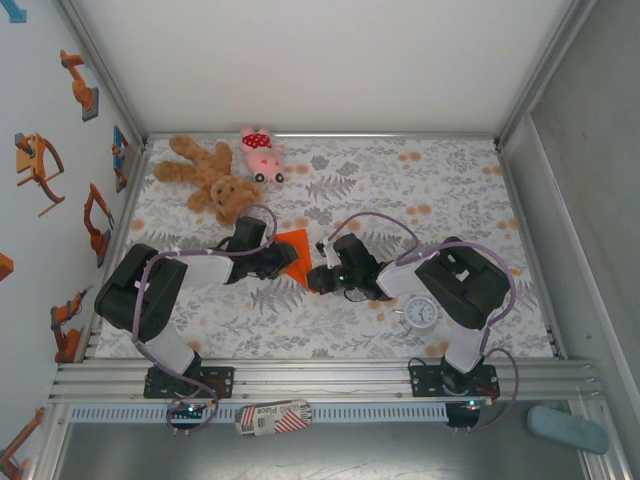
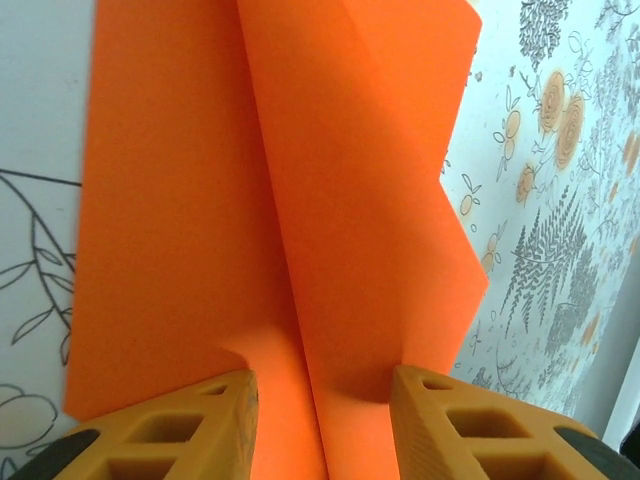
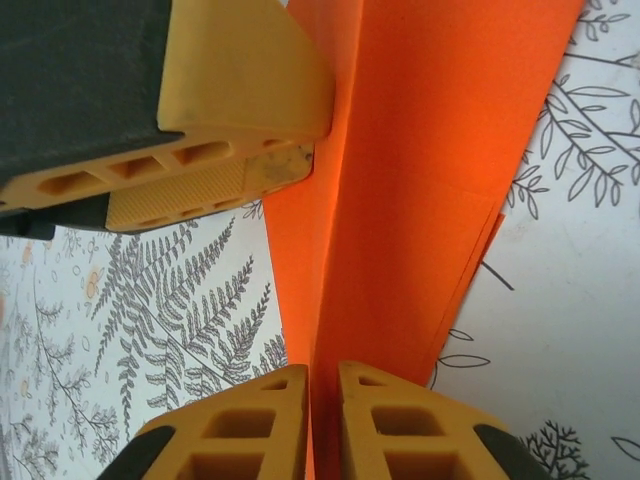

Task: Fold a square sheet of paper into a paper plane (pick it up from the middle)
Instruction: Fourth fold the wing at the center of the table.

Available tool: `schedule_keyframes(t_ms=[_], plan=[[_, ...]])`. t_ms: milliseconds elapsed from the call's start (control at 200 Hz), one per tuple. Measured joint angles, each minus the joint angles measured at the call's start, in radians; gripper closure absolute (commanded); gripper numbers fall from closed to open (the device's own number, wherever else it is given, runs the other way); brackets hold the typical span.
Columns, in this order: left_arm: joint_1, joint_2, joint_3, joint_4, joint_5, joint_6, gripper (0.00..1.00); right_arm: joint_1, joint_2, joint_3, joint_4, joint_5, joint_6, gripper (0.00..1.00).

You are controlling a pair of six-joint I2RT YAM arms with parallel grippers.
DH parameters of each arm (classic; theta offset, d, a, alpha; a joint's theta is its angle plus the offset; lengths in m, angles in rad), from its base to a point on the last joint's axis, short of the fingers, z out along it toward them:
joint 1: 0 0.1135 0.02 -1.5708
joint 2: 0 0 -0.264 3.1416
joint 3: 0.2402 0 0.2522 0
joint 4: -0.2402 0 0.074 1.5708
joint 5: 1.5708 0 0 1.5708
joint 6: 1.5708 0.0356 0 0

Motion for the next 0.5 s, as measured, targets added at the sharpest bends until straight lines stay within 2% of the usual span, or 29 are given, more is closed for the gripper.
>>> schedule_keyframes(t_ms=[245,496], plan=[[-0.017,0.019,0.057,-0.074,-0.010,0.032,0.55,-0.005,-0.004,0.000,0.009,-0.027,0.044,0.72],[-0.034,0.040,0.121,-0.177,-0.028,0.073,0.51,-0.015,-0.013,0.006,-0.016,-0.029,0.089,0.71]])
